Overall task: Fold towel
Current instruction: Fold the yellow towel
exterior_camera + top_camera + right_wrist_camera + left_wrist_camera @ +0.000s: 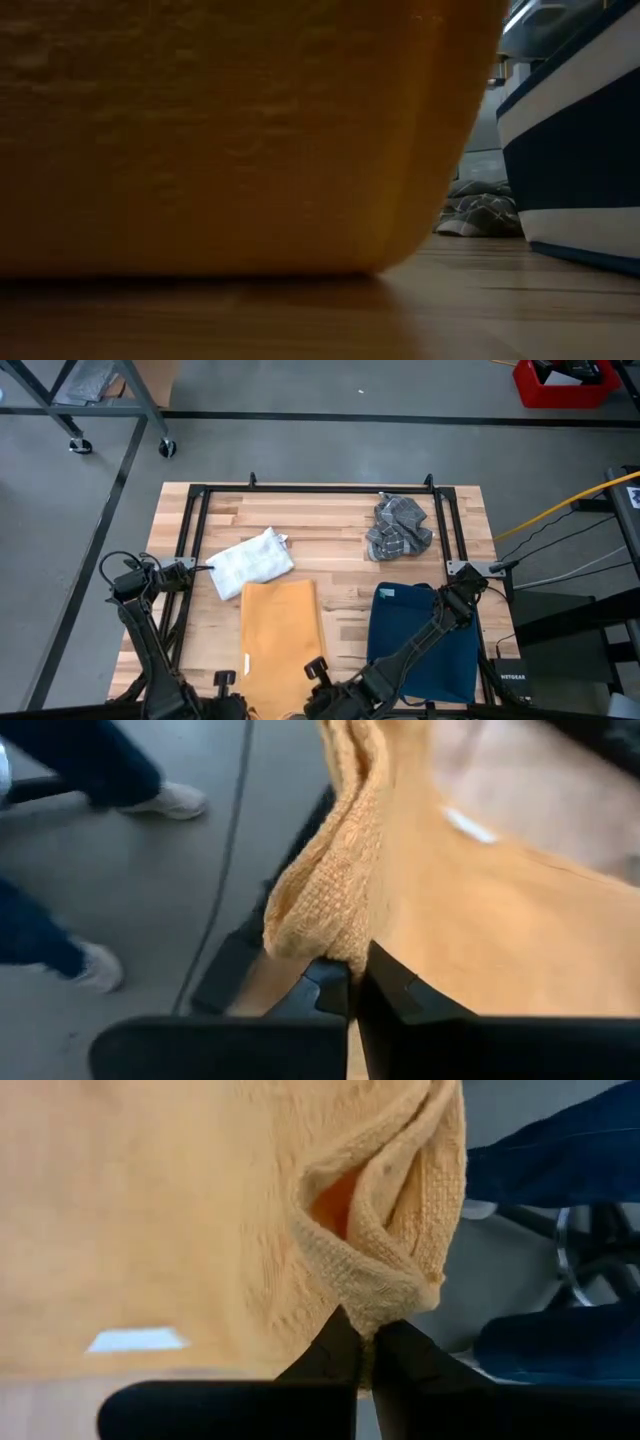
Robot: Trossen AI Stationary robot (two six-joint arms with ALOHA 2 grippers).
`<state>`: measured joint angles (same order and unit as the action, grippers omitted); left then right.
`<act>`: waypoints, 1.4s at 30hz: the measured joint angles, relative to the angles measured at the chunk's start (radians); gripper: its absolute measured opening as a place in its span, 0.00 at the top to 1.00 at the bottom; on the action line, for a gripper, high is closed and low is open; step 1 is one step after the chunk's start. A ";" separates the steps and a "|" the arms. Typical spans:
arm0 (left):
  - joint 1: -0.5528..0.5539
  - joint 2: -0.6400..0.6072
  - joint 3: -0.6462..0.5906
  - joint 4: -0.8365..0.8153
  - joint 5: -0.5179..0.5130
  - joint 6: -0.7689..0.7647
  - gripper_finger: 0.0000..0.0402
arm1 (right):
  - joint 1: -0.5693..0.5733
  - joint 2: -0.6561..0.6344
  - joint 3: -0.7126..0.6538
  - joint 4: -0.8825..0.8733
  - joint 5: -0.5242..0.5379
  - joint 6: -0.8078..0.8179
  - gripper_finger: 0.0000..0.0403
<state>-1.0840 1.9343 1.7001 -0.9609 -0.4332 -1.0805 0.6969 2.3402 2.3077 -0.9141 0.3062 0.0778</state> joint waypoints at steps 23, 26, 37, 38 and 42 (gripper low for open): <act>0.108 0.000 0.003 -0.567 -0.155 -0.301 1.00 | -0.177 0.000 0.008 -0.195 0.241 0.056 0.97; 0.128 0.000 -0.004 -0.574 -0.193 -0.300 1.00 | -0.181 0.000 0.007 -0.223 0.232 0.055 0.97; 0.178 -0.001 -0.060 -0.548 -0.223 -0.239 1.00 | -0.181 0.000 0.007 -0.274 0.211 0.055 0.97; 0.178 -0.001 -0.060 -0.543 -0.222 -0.230 1.00 | -0.181 0.000 0.008 -0.275 0.204 0.055 0.97; 0.178 -0.001 -0.060 -0.542 -0.223 -0.226 1.00 | -0.181 0.000 0.008 -0.283 0.198 0.055 0.97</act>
<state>-0.9058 1.9335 1.6398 -1.5031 -0.6559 -1.3064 0.5163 2.3402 2.3153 -1.1969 0.5041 0.1333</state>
